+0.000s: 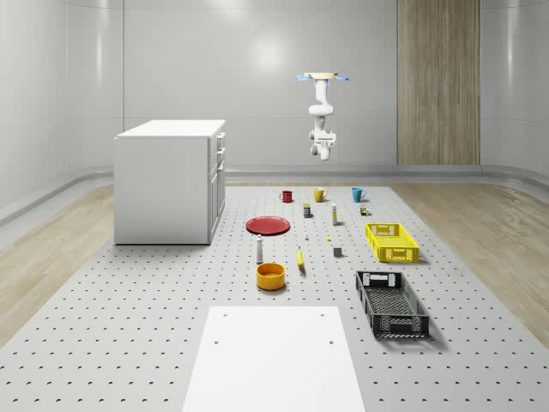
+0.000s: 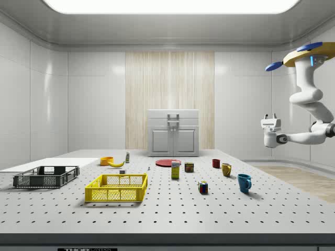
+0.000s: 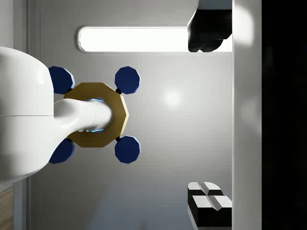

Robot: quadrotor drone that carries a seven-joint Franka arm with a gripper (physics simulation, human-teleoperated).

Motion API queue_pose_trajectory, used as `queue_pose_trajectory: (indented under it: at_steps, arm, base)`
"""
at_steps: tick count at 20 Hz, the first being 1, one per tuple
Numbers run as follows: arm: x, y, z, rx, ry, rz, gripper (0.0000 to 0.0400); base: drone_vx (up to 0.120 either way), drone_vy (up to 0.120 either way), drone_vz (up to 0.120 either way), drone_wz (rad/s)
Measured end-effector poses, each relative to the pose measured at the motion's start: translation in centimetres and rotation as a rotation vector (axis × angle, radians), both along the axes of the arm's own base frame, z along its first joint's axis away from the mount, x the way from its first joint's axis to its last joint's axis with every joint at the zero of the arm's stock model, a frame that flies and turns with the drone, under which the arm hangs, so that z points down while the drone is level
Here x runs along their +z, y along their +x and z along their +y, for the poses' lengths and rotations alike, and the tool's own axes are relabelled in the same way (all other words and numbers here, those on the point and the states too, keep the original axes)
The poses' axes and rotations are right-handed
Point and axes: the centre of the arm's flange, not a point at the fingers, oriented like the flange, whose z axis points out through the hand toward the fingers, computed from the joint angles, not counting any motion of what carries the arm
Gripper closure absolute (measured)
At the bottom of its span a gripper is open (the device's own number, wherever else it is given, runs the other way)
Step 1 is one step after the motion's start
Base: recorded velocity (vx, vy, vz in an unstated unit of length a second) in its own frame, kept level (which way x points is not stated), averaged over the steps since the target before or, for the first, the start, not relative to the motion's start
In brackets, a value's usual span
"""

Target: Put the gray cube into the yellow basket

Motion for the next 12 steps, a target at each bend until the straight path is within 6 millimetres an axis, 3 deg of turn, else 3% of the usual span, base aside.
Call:
queue_pose_trajectory:
  at_steps: [9,12]
  arm:
    - [6.1,-0.3,0.0,0.0,0.0,-0.007,0.0]
    - [7.5,-0.1,0.0,0.0,0.0,-0.009,0.0]
  base:
    - [0.0,0.0,0.0,0.0]
    - [0.12,0.0,0.0,0.0]
